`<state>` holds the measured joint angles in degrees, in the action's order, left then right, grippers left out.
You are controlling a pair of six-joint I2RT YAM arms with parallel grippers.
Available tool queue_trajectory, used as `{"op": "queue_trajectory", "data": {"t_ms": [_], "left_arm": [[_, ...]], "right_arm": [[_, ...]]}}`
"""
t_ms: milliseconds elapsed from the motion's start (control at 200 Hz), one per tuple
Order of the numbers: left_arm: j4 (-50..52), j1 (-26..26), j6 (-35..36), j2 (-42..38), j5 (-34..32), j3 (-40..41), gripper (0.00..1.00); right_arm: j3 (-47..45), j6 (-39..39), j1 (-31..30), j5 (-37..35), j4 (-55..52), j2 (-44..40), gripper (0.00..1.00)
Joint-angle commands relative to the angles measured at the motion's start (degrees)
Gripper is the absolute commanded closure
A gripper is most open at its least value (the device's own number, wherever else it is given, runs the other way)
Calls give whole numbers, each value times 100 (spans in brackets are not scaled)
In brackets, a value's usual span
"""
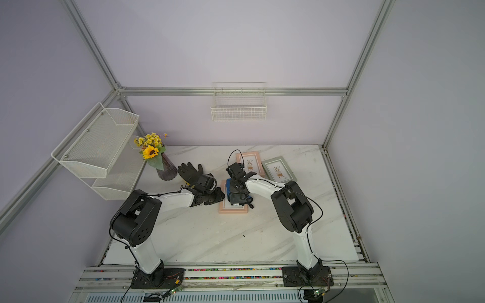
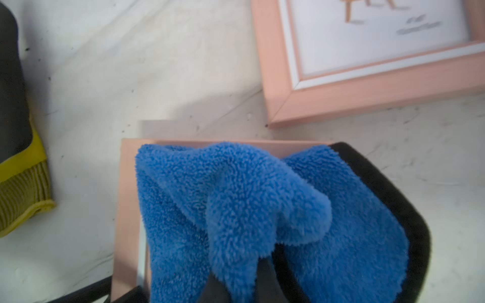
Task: Wipe the picture frame with a cloth
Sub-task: Wipe the dirt from the picture frame.
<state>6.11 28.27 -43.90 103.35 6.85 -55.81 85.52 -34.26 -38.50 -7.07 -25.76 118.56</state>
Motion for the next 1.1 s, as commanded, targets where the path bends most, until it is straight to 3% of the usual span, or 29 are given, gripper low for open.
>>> {"op": "queue_trajectory", "data": {"t_ms": [0, 215, 460, 695, 810, 1095], "left_arm": [[602, -31, 92, 247, -168, 36, 69], [580, -32, 22, 307, -165, 48, 69], [680, -31, 74, 308, -237, 40, 69], [677, -28, 31, 320, -296, 0, 69], [672, -33, 31, 343, -294, 8, 68], [679, -31, 40, 294, -316, 83, 68]], "right_arm": [[166, -103, -257, 392, -145, 180, 92], [-516, -439, -448, 197, -82, -247, 92], [-214, -100, 170, -122, -354, -124, 92], [-591, -247, -426, 9, -557, -337, 92], [-966, -344, -411, 23, -368, -648, 91], [-262, 132, 459, -260, -420, -270, 91]]}}
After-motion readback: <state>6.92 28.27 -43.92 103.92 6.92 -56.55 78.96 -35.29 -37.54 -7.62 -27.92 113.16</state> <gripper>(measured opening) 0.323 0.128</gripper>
